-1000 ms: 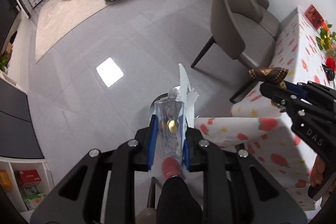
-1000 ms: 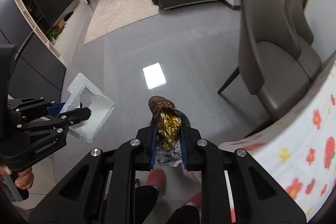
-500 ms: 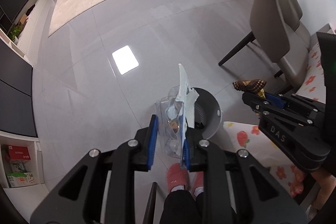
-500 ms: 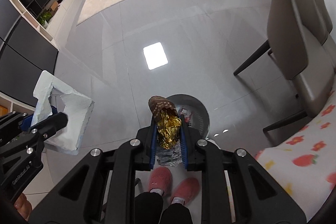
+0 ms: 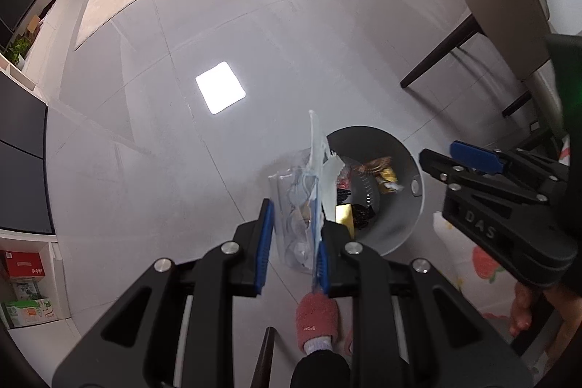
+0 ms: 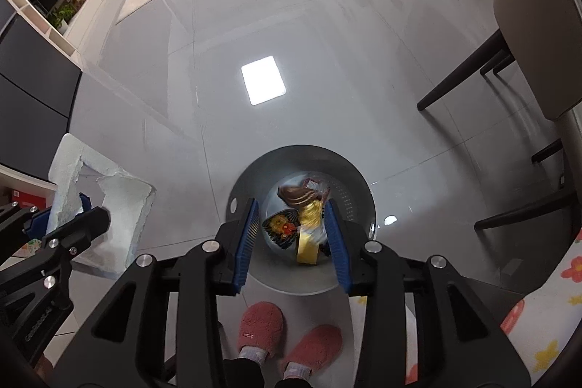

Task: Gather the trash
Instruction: 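Open right tool over the bin while left tool releases the clear tray into it, then move both open tools back over the table toward the black bag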

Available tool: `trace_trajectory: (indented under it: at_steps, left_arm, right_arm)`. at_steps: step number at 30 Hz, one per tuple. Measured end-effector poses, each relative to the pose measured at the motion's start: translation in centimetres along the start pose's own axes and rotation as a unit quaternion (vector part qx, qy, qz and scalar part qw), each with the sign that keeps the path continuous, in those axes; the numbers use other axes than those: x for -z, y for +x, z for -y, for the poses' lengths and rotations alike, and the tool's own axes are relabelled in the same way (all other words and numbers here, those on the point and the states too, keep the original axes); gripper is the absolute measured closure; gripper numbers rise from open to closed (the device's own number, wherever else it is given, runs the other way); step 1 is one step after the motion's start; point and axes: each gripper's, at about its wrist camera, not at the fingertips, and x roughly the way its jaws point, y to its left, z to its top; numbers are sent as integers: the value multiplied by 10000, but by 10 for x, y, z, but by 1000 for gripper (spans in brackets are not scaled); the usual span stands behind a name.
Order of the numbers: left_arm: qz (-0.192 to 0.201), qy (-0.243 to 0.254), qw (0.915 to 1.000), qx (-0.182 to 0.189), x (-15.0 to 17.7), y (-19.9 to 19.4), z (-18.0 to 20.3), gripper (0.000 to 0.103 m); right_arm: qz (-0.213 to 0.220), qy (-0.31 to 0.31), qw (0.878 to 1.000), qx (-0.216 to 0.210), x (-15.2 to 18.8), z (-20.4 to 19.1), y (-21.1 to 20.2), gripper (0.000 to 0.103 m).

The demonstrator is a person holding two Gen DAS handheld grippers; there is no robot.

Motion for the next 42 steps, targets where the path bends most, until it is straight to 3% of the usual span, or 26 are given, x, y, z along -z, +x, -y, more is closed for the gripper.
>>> trace_trajectory:
  at_steps: [15, 17, 23, 27, 34, 42]
  left_arm:
    - [-45, 278, 9996, -38, -14, 66, 43, 80]
    - [22, 356, 9993, -128, -16, 71, 52, 77]
    - [101, 434, 9984, -346, -17, 75, 69, 54]
    - [30, 528, 9980, -350, -18, 71, 71, 53]
    - [89, 530, 9977, -424, -23, 27, 59, 53]
    - [490, 493, 9964, -487, -35, -98, 34, 53]
  right_arm:
    - [99, 341, 9989, 316, 15, 36, 5, 66]
    - [117, 391, 9985, 367, 17, 42, 6, 65]
    - [166, 458, 9977, 480, 20, 56, 5, 65]
    - [194, 529, 9973, 467, 17, 60, -3, 65]
    - [275, 472, 9977, 408, 11, 51, -37, 65]
    - [529, 195, 9978, 354, -3, 20, -133, 65]
